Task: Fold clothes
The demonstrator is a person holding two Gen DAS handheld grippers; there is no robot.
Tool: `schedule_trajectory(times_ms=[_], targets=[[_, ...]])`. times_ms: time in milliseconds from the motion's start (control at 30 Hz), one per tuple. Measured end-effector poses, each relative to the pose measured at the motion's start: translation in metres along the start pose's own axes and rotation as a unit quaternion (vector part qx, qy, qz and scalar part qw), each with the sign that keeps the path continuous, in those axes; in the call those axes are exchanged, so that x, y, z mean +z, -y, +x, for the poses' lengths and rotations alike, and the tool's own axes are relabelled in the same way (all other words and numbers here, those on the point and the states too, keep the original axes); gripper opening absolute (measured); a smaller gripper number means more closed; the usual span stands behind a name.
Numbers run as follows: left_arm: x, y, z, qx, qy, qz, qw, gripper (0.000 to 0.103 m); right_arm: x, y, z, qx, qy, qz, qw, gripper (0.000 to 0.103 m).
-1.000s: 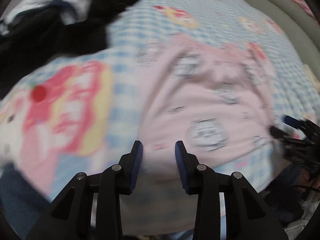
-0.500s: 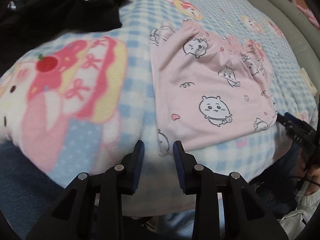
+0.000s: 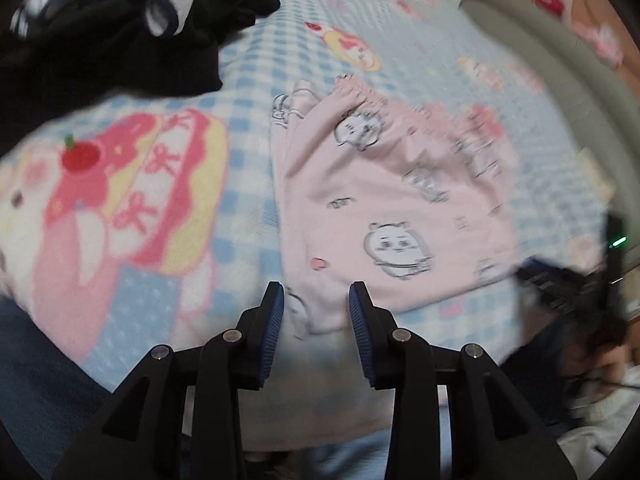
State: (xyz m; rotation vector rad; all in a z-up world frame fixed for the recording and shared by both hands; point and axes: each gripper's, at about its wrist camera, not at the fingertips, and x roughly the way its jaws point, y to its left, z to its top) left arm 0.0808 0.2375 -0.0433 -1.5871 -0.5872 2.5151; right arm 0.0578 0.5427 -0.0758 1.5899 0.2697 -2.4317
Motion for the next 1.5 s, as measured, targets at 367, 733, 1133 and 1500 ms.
schedule_trajectory(times_ms=[367, 733, 1133, 1500], targets=[[0.058, -0.004, 0.023, -0.036, -0.003, -0.003, 0.9993, 0.051, 0.050, 0.031, -0.011, 0.161, 0.026, 0.058, 0.985, 0.057], [0.065, 0.010, 0.045, -0.010, -0.018, 0.032, 0.9993, 0.016, 0.108, 0.006, 0.046, 0.160, -0.006, 0.009, 0.987, 0.036], [0.056, 0.005, 0.040, -0.024, -0.020, 0.012, 0.9994, 0.012, 0.102, 0.012, 0.036, 0.203, -0.026, 0.010, 0.979, 0.046], [0.057, -0.016, 0.033, -0.059, -0.018, -0.031, 0.9976, 0.008, 0.110, -0.004, 0.044, 0.178, -0.015, 0.002, 0.984, 0.018]])
